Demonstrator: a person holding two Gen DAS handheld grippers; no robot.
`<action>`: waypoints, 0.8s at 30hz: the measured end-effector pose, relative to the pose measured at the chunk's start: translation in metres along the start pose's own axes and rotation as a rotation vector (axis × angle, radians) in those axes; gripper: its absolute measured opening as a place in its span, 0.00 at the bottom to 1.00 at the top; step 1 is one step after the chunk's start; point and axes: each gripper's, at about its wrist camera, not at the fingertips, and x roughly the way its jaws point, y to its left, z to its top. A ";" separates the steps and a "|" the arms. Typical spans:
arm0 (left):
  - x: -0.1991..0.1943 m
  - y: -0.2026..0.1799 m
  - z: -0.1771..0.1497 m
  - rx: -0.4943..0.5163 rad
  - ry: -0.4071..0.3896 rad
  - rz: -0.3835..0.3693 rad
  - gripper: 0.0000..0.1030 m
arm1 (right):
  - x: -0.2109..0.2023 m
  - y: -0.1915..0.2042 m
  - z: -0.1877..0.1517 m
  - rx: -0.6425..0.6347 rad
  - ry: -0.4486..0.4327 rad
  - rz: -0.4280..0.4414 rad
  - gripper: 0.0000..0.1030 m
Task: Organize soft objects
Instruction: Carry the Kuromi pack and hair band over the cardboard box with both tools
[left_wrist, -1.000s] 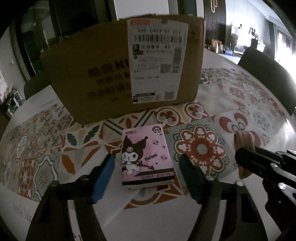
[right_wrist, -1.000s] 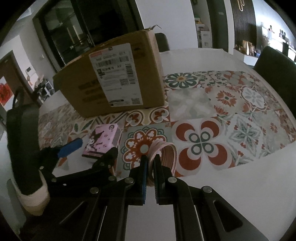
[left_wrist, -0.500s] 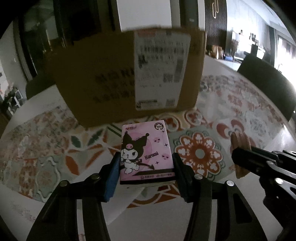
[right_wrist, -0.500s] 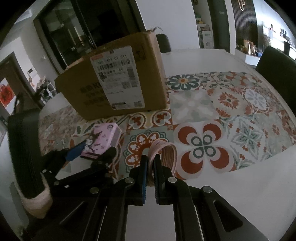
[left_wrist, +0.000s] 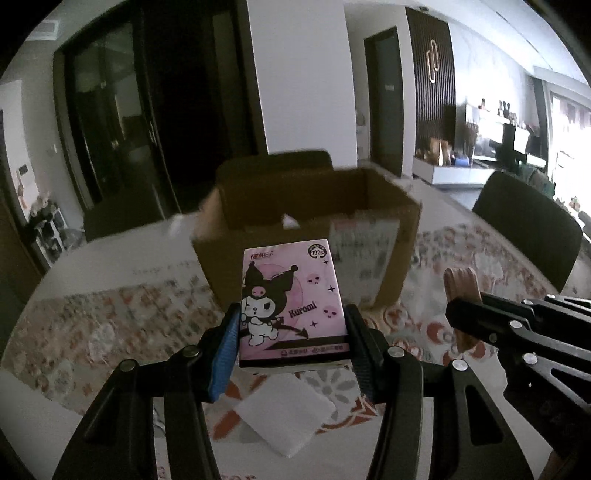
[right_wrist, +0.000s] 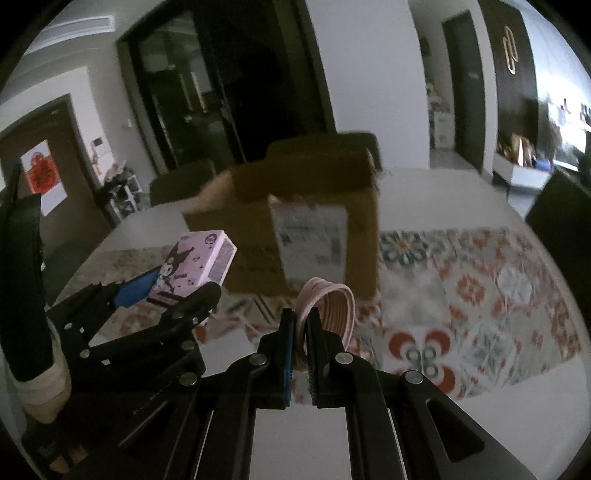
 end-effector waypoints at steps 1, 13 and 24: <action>-0.004 0.003 0.004 -0.002 -0.012 0.002 0.52 | -0.004 0.004 0.006 -0.013 -0.015 -0.001 0.08; -0.021 0.030 0.047 -0.006 -0.091 0.007 0.52 | -0.022 0.036 0.056 -0.101 -0.092 -0.007 0.08; 0.010 0.047 0.092 0.009 -0.102 0.020 0.52 | 0.007 0.045 0.112 -0.164 -0.127 0.030 0.08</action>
